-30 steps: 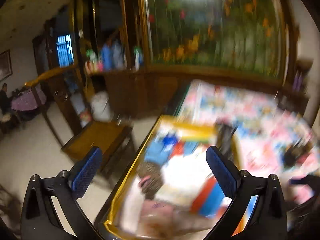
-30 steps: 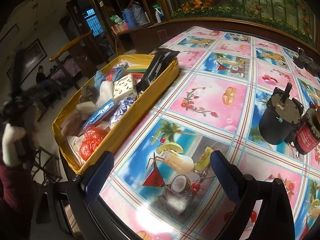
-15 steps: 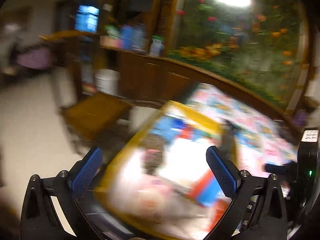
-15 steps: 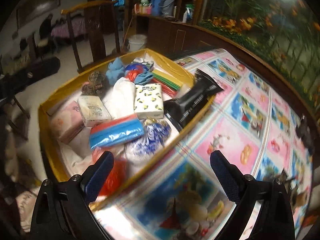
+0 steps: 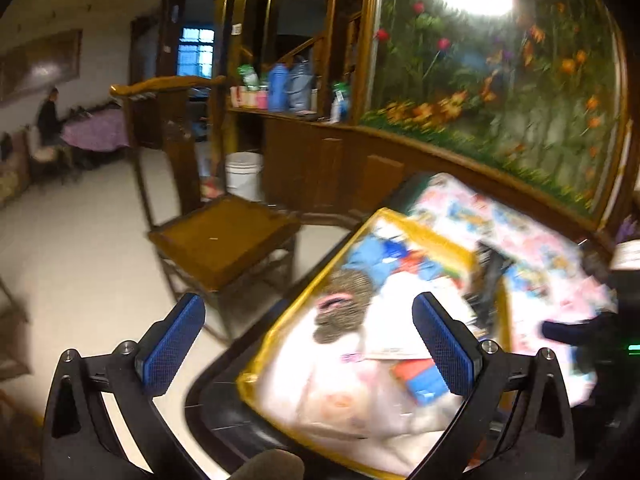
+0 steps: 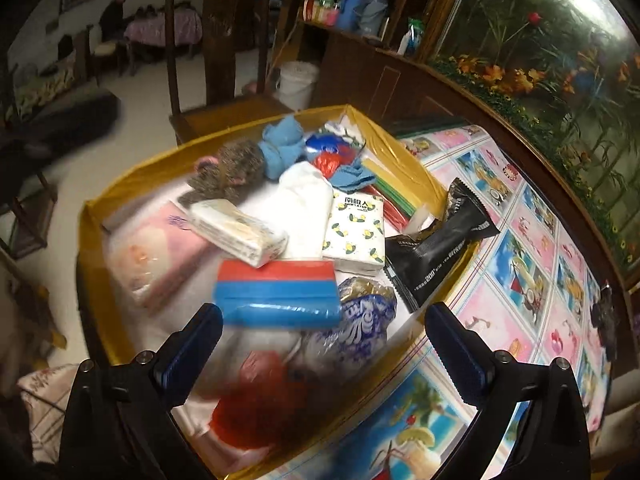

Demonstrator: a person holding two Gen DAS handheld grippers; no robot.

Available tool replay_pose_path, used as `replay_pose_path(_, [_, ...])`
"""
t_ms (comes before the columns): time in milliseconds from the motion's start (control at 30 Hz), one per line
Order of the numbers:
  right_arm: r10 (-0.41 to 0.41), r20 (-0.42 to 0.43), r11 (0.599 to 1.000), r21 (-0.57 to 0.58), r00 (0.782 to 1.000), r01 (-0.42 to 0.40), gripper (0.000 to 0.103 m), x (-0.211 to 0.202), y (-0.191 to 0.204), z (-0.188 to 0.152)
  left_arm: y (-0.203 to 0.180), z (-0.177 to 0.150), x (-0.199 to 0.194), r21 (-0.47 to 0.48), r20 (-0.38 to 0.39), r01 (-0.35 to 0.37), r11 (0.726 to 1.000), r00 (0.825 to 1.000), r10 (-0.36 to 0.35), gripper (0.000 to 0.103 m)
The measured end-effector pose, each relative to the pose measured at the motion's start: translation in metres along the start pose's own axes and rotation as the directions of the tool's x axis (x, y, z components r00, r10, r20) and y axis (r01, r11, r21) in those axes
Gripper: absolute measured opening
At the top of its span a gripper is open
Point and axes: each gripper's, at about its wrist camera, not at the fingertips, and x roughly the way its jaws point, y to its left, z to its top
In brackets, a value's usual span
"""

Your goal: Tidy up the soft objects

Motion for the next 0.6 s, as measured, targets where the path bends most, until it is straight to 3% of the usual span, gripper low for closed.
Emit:
replay_pose_path(100, [0.022,0.045,0.998,0.065,0.999,-0.025,0.103,-0.015,-0.01,-0.016,-0.007,-0.004,0.001,0.018,-0.014,-0.048,0.999,0.999,0.049,0.103])
replay_pose_path(300, [0.053,0.092,0.979,0.194,0.994,-0.07,0.103,-0.042,-0.044,-0.044,-0.001,-0.008,-0.002,0.002,-0.064,-0.052,0.999,0.997,0.052,0.103])
replay_pose_path(600, [0.047,0.114,0.973,0.218,0.992,-0.072,0.103,-0.062,-0.06,-0.073,-0.035,-0.011,-0.003,0.075,-0.072,-0.049,0.996,0.996,0.055,0.103])
